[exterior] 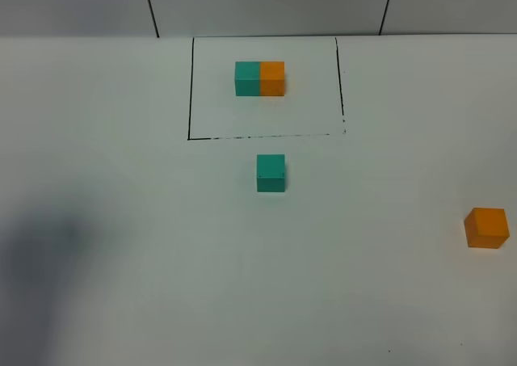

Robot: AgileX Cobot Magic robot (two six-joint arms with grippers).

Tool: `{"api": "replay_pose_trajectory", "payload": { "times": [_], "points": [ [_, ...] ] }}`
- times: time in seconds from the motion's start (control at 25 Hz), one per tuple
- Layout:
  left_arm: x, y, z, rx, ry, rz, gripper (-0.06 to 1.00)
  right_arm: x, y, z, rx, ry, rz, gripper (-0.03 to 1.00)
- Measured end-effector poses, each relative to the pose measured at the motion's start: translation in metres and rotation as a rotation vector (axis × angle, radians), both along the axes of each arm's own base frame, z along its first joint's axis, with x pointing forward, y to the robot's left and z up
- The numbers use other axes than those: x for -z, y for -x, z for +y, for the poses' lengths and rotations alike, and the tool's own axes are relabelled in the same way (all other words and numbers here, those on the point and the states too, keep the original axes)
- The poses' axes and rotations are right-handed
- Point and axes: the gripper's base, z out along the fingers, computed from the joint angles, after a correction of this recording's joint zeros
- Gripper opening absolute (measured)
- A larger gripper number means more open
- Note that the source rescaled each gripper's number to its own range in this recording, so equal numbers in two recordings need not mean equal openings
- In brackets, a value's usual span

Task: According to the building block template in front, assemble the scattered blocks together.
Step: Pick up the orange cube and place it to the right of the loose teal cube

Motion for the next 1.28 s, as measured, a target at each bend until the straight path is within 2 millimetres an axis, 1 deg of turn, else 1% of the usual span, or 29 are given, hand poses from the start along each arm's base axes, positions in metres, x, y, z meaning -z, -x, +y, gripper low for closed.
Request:
{"api": "replay_pose_trajectory", "payload": {
  "times": [0.08,0.2,0.36,0.6,0.68,1.04,1.28],
  "points": [
    [-0.001,0.026,0.003,-0.017,0.016,-0.052,0.9,0.0,0.0,0.0,0.0,0.0,0.0,0.73],
    [0.007,0.057,0.006,-0.027,0.027,-0.077,0.89,0.0,0.0,0.0,0.0,0.0,0.0,0.73],
    [0.021,0.087,0.005,-0.019,0.073,-0.115,0.88,0.0,0.0,0.0,0.001,-0.001,0.0,0.73],
    [0.061,0.117,0.003,0.004,0.123,-0.1,0.85,0.0,0.0,0.0,0.001,-0.002,0.001,0.73],
    [0.069,0.125,0.003,0.027,0.127,-0.117,0.84,0.0,0.0,0.0,0.001,-0.002,0.001,0.73],
    [0.073,0.164,0.004,0.072,0.15,-0.322,0.79,0.0,0.0,0.0,0.001,-0.002,0.001,0.73],
    [0.073,0.181,0.003,0.109,0.163,-0.432,0.72,0.0,0.0,0.0,0.001,-0.002,0.001,0.73]
  ]
}}
